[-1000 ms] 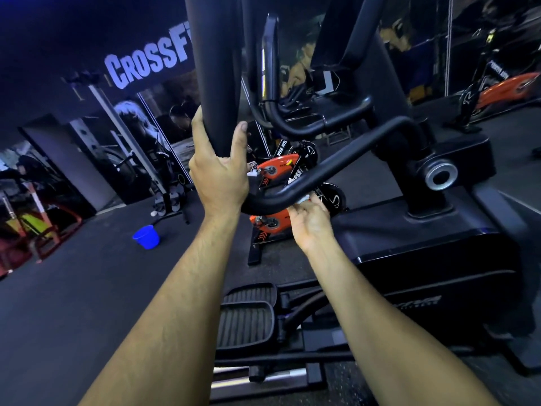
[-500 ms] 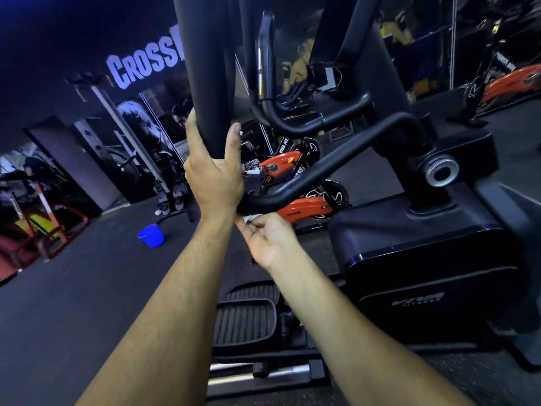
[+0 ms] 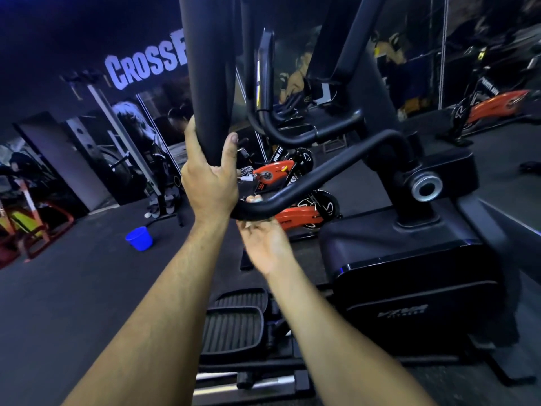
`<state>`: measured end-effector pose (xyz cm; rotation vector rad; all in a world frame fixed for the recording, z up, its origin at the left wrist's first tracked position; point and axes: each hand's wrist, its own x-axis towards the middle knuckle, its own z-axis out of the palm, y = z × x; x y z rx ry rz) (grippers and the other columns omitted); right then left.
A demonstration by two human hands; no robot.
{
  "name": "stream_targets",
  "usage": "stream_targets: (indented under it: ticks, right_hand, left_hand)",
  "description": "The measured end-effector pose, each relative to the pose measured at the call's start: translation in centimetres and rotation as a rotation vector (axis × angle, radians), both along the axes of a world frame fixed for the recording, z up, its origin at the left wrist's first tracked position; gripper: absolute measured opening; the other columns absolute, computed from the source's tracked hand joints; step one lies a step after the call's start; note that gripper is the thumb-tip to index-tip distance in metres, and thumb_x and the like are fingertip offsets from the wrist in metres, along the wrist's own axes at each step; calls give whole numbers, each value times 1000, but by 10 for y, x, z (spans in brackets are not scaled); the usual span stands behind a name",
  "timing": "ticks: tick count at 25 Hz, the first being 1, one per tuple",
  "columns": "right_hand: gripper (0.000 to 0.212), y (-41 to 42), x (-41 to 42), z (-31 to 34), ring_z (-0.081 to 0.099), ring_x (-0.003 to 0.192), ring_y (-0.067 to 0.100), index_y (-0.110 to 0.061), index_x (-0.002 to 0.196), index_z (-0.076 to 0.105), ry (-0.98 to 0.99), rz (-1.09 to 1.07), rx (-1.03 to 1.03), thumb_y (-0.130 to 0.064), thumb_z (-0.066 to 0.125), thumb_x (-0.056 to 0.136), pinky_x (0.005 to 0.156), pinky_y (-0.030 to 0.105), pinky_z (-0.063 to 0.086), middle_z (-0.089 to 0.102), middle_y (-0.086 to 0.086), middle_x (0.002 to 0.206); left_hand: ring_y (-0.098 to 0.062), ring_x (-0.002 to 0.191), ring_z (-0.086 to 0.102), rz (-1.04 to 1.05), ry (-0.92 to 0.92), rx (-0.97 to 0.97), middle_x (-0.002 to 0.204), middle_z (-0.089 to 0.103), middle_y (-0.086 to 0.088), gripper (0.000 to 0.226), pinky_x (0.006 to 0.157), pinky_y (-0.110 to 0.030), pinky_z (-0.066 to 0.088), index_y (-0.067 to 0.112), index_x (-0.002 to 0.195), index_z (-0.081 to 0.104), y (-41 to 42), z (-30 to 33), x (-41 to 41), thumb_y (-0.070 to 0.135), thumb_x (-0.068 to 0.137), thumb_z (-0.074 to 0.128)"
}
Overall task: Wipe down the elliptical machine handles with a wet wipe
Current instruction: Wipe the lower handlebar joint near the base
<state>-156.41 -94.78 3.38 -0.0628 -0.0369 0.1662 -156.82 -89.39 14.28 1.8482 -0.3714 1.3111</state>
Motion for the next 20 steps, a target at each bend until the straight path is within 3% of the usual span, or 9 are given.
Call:
stream_targets:
  ticks: [2, 4, 6, 8, 12, 15, 17, 18, 20]
  right_hand:
    - [35, 25, -11, 10, 69, 80, 18, -9, 85, 74, -50, 35, 50, 10, 48, 72, 78, 28, 55, 72, 9, 88]
    - [30, 39, -20, 24, 66, 79, 17, -9, 89, 72, -27, 128, -32, 5, 45, 83, 75, 26, 52, 70, 8, 87]
    - [31, 40, -32, 38, 66, 73, 17, -9, 88, 67, -1, 203, -141, -6, 39, 100, 66, 25, 54, 70, 7, 78]
    - [36, 35, -41, 51, 68, 62, 16, -9, 83, 66, 38, 248, -175, -13, 37, 104, 56, 24, 56, 71, 6, 67]
    - [33, 32, -45, 57, 59, 60, 17, -9, 70, 56, 216, 131, -269, 5, 41, 95, 60, 27, 51, 62, 4, 53]
    - [31, 15, -62, 35, 60, 58, 17, 1, 74, 64, 247, -35, -338, 16, 43, 90, 56, 24, 53, 69, 11, 67]
    - [28, -17, -68, 22, 61, 63, 18, 5, 96, 70, 199, -272, -445, 17, 45, 90, 56, 22, 53, 71, 16, 86]
    - [31, -37, -62, 17, 63, 66, 15, 0, 102, 71, 140, -470, -582, 16, 47, 89, 59, 20, 53, 72, 12, 89]
    - [36, -79, -40, 18, 65, 81, 8, -12, 103, 73, -89, -954, -1129, 10, 50, 85, 76, 13, 50, 72, 0, 95]
  left_hand:
    - [-4, 83, 74, 7, -7, -1, 100, 77, 7, 61, 79, -28, 59, 17, 148, 48, -1, 0, -1, 54, 101, 61]
    - [9, 87, 66, 23, -22, 13, 103, 72, 14, 60, 80, -12, 50, 12, 148, 50, -2, 1, -3, 47, 101, 63]
    - [17, 88, 61, 7, -8, 31, 100, 66, 22, 59, 80, -7, 46, 9, 149, 49, -2, 1, -4, 42, 102, 64]
    - [22, 88, 59, 2, 11, 46, 99, 62, 27, 58, 81, -4, 44, 7, 149, 48, -1, 2, -8, 39, 103, 64]
    - [15, 75, 61, -10, 81, 58, 86, 61, 28, 60, 72, -5, 42, 12, 153, 44, -1, 4, -17, 42, 104, 61]
    - [4, 70, 63, -3, 173, 85, 85, 66, 18, 67, 71, -14, 45, 23, 160, 34, 0, 7, -27, 48, 104, 59]
    - [-4, 105, 67, -28, 258, 80, 121, 71, 7, 73, 94, -26, 49, 32, 164, 23, 2, 8, -29, 54, 103, 56]
    - [-14, 129, 59, -39, 283, 74, 144, 62, 0, 76, 108, -34, 45, 32, 166, 16, 2, 6, -31, 54, 104, 54]
    - [-21, 155, 31, 6, 206, 105, 170, 30, -8, 76, 125, -44, 29, 21, 168, 11, -2, -13, -39, 42, 107, 52]
